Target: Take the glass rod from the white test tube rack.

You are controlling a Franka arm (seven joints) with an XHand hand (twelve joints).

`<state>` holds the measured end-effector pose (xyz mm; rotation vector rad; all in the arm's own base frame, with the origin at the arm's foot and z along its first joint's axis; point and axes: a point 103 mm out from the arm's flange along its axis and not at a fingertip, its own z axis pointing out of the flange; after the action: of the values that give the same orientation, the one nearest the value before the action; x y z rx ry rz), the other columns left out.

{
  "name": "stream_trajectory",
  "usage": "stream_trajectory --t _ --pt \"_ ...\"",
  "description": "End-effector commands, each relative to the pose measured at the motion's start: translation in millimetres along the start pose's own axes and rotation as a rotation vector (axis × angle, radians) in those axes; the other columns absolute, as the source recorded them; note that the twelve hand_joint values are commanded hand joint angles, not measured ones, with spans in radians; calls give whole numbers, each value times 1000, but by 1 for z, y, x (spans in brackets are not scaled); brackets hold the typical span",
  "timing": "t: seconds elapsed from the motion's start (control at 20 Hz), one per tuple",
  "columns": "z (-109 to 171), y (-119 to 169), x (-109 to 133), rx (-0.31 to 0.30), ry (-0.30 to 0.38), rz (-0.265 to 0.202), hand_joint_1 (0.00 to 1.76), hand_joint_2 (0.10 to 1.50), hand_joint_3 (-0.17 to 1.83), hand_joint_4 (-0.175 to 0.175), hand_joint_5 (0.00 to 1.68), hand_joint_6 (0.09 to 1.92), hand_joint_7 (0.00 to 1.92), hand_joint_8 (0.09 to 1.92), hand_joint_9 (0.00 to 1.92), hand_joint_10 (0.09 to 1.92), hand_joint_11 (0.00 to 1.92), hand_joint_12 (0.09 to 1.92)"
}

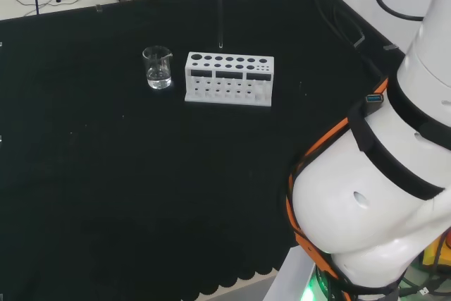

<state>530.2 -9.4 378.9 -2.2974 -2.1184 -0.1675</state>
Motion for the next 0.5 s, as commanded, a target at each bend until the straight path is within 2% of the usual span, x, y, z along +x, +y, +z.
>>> stream_trajectory --t 0.05,0.3,0.5 --pt "-24 -12 18 -30 21 -38 1304 1119 -175 -175 1161 419 1192 984 1681 788 1470 1090" --pt "-24 -10 29 -34 33 -77 1304 1120 -175 -175 1164 411 1190 987 1685 786 1472 1092" --pt "-22 -8 36 -33 18 -85 1304 1119 -175 -175 1166 407 1190 988 1686 784 1473 1093"
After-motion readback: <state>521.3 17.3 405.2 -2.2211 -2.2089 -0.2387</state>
